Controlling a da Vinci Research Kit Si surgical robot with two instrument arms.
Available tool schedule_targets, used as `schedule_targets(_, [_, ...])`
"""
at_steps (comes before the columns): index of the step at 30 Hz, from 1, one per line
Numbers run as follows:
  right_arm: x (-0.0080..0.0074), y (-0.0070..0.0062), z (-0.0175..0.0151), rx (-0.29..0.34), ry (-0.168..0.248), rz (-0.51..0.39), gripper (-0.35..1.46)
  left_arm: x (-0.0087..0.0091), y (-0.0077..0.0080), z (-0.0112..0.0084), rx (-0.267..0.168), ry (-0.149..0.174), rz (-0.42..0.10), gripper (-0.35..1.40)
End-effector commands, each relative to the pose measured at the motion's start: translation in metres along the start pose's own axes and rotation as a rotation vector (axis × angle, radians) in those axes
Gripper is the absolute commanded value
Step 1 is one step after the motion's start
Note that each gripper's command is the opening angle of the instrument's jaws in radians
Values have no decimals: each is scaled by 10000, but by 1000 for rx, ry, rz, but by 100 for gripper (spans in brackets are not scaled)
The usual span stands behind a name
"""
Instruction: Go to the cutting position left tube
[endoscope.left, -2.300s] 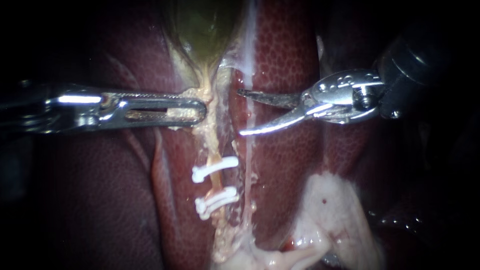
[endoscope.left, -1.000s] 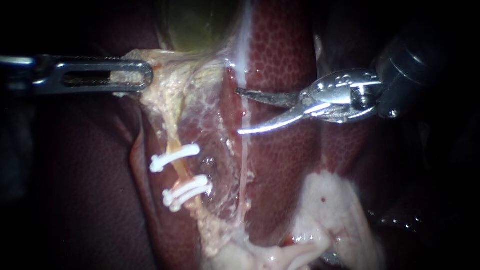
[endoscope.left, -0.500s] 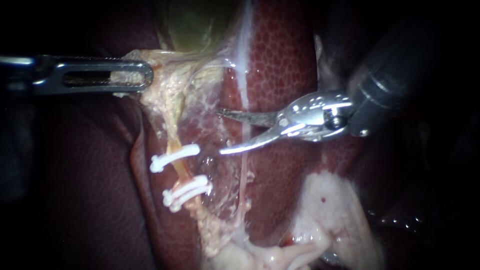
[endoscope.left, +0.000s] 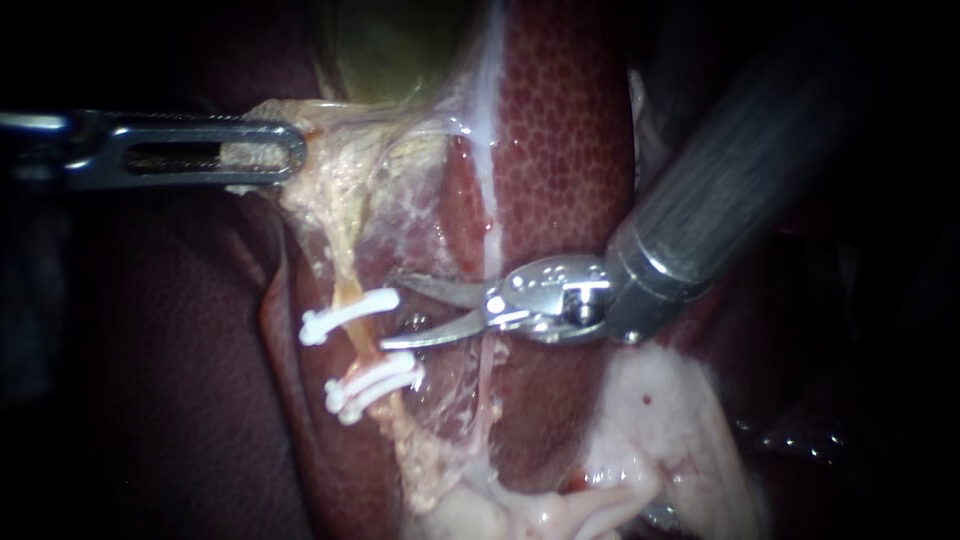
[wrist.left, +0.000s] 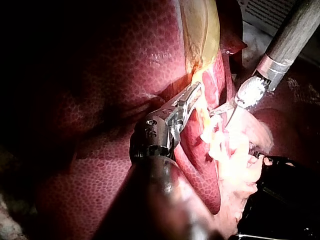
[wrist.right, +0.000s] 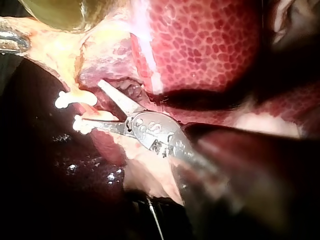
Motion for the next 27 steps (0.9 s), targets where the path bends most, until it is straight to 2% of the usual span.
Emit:
schedule_targets(1, [0, -2, 2, 8, -1, 1, 143, 0, 0, 0, 0, 0, 0, -35])
schedule_targets(5, [-1, -8, 8, 34, -1, 2, 143, 0, 0, 0, 0, 0, 0, -35])
schedule_targets(13, [-6, -14, 18, 60, -26, 8, 142, 0, 0, 0, 0, 0, 0, -35])
schedule_targets(18, [-11, -20, 25, 99, -37, 7, 140, 0, 0, 0, -1, 0, 0, -35])
schedule_targets(27, [-6, -29, 36, 143, -46, 0, 138, 0, -1, 1, -2, -1, 0, -35])
